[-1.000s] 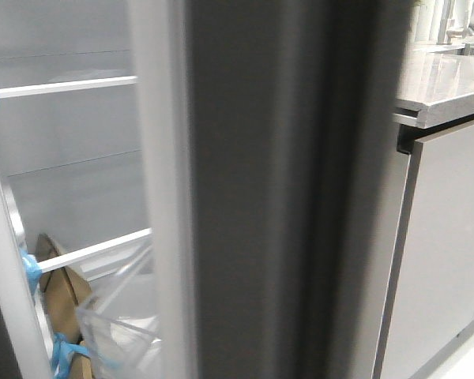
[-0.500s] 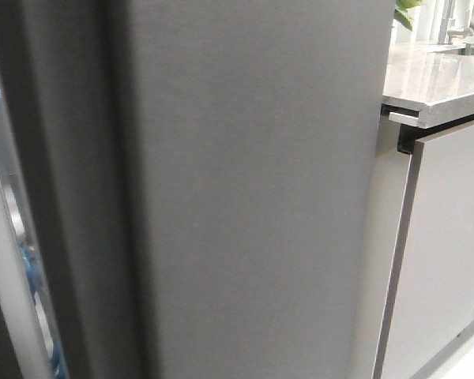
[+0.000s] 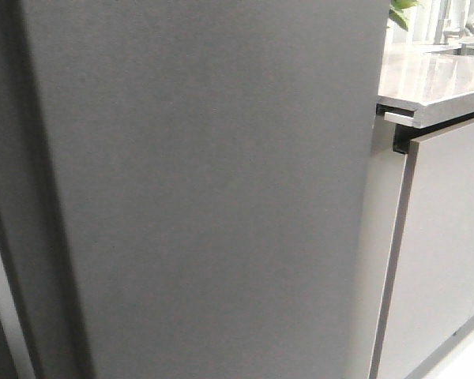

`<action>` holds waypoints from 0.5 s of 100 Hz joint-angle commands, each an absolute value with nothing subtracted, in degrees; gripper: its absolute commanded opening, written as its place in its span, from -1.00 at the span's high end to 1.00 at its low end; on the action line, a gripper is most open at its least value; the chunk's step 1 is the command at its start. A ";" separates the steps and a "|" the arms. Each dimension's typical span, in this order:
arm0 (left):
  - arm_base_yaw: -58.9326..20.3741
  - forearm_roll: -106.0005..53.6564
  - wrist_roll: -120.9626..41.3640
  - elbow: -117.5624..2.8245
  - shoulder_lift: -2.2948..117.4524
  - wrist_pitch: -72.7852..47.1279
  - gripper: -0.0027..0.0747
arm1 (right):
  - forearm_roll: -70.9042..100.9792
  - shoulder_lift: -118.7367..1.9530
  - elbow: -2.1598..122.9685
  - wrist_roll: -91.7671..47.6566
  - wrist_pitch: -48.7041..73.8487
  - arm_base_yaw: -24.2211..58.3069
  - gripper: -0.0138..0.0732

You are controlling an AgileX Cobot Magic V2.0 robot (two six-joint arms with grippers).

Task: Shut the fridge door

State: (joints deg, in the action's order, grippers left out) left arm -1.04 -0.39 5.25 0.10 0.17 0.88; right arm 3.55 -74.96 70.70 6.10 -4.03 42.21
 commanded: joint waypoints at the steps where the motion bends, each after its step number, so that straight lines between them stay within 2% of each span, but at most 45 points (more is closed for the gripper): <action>1: -1.30 -0.48 5.45 1.70 1.26 5.28 0.99 | 3.49 -77.48 72.61 5.68 -13.21 41.73 0.86; 50: -1.30 -0.48 5.45 1.70 1.26 5.28 0.99 | 3.49 -83.21 77.65 5.50 -11.15 39.88 0.86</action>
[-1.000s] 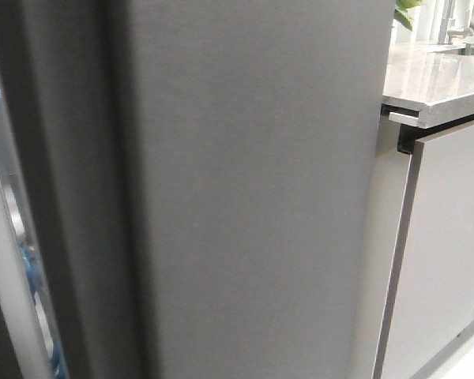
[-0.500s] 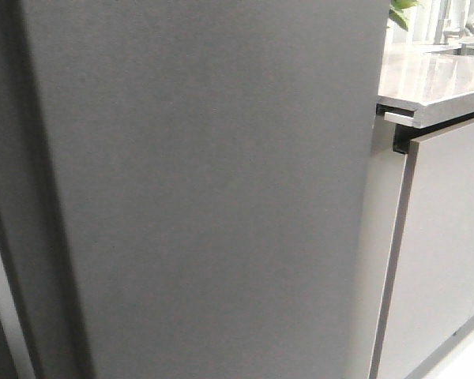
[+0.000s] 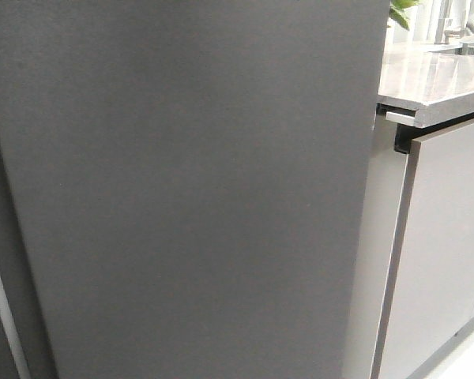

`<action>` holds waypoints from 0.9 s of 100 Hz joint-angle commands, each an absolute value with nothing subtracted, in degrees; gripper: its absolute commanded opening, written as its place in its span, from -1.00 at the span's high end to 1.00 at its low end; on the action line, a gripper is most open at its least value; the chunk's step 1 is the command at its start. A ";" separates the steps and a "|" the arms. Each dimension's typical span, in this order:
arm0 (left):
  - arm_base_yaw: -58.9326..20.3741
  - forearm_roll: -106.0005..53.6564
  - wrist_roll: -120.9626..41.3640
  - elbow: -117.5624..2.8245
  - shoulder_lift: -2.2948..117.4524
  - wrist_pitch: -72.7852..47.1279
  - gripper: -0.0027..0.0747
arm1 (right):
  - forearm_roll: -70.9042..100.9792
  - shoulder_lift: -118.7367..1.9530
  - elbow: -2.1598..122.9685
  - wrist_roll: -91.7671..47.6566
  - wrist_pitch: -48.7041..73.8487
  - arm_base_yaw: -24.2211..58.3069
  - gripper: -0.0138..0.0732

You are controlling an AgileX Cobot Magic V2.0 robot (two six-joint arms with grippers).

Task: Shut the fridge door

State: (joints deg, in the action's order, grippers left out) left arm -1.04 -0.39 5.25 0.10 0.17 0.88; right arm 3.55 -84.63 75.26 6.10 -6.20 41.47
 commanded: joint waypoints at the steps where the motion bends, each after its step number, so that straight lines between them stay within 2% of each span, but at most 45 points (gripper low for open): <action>1: -1.30 -0.48 5.45 1.70 1.26 5.28 0.99 | 3.49 -83.23 77.65 5.50 -11.15 39.86 0.86; 40: -1.30 -0.48 5.45 1.70 1.26 5.28 0.99 | 3.49 -78.57 75.50 0.46 -10.48 38.31 0.86; 72: -1.30 -0.48 5.45 1.70 1.26 5.28 0.99 | 3.49 -63.66 61.10 -1.43 -12.91 33.52 0.86; 90: -1.30 -0.48 5.45 1.70 1.26 5.28 0.99 | 3.49 -54.14 52.59 -1.43 -12.91 27.12 0.86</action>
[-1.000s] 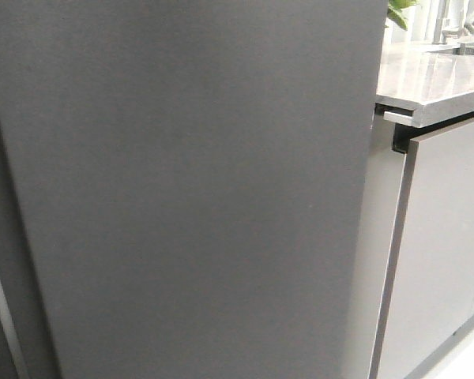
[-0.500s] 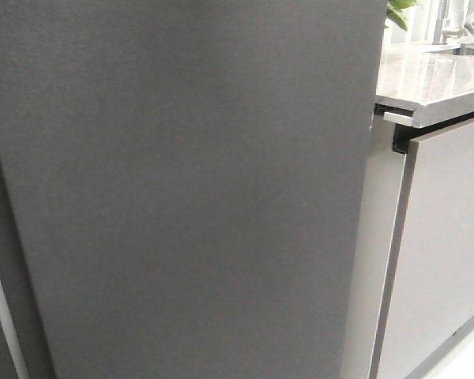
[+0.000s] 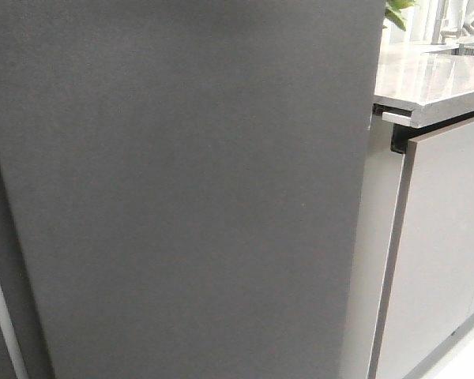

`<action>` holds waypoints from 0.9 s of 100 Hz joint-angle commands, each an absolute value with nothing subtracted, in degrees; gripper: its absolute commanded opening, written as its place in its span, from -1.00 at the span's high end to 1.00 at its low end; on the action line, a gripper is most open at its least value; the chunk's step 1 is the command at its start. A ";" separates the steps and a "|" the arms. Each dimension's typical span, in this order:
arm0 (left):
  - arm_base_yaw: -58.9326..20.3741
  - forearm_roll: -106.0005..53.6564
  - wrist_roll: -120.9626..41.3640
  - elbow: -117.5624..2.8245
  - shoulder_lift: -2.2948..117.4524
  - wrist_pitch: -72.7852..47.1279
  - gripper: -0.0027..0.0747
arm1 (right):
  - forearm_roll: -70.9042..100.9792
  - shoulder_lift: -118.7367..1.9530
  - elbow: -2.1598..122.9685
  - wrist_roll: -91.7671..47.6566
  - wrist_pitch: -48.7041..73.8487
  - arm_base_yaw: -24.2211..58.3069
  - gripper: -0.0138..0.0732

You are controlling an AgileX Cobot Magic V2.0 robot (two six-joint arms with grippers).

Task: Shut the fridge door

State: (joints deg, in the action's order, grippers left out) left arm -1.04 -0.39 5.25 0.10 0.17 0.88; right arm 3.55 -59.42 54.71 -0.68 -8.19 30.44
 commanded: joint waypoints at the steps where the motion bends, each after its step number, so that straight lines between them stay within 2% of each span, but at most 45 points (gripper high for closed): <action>1: -1.30 -0.48 5.45 1.70 1.26 5.28 0.99 | 3.49 -53.38 52.27 -1.43 -12.76 26.49 0.86; 50: -1.30 -0.48 5.45 1.70 1.26 5.28 0.99 | 3.39 -28.06 28.49 -1.43 -12.14 10.65 0.86; 90: -1.30 -0.48 5.45 1.70 1.26 5.28 0.99 | 3.27 -11.68 10.52 -1.43 -12.14 4.26 0.86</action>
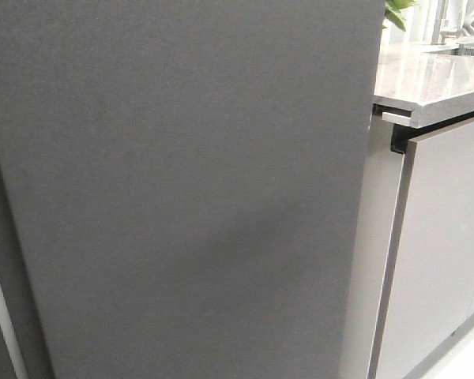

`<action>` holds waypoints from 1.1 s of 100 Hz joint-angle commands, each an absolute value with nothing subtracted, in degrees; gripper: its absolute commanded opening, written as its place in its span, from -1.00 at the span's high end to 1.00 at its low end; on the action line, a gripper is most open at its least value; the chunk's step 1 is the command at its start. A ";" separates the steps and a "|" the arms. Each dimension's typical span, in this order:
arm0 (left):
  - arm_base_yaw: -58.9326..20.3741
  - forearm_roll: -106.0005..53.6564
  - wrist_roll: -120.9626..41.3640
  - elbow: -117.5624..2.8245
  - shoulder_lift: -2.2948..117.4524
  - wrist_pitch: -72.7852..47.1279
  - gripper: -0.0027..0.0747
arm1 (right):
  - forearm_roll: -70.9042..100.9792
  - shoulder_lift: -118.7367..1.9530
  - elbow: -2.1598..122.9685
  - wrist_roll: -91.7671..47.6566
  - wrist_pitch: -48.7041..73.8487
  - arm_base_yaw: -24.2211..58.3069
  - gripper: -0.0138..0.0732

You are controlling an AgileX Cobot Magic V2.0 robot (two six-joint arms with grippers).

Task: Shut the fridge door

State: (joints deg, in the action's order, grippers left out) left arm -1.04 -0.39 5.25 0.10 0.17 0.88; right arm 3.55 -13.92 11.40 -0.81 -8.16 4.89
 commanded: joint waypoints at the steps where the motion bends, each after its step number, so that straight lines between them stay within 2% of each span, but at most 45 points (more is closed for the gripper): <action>1: -1.30 -0.48 5.45 1.70 1.26 5.28 0.99 | 3.00 -11.43 10.01 -1.43 -12.14 4.26 0.86; 50: -1.30 -0.48 5.45 1.70 1.26 5.28 0.99 | -1.77 -1.86 -1.33 -1.43 -11.35 4.15 0.86; 63: -1.30 -0.48 5.45 1.70 1.26 5.28 0.99 | -2.97 1.17 -1.34 -1.43 -8.16 3.94 0.86; 110: -1.30 -0.48 5.45 1.70 1.26 5.28 0.98 | -4.50 1.18 -1.34 -1.43 -8.28 3.69 0.86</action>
State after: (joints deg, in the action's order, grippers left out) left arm -1.04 -0.39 5.25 0.10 0.17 0.88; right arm -3.91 0.38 -0.61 -0.81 -4.05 4.18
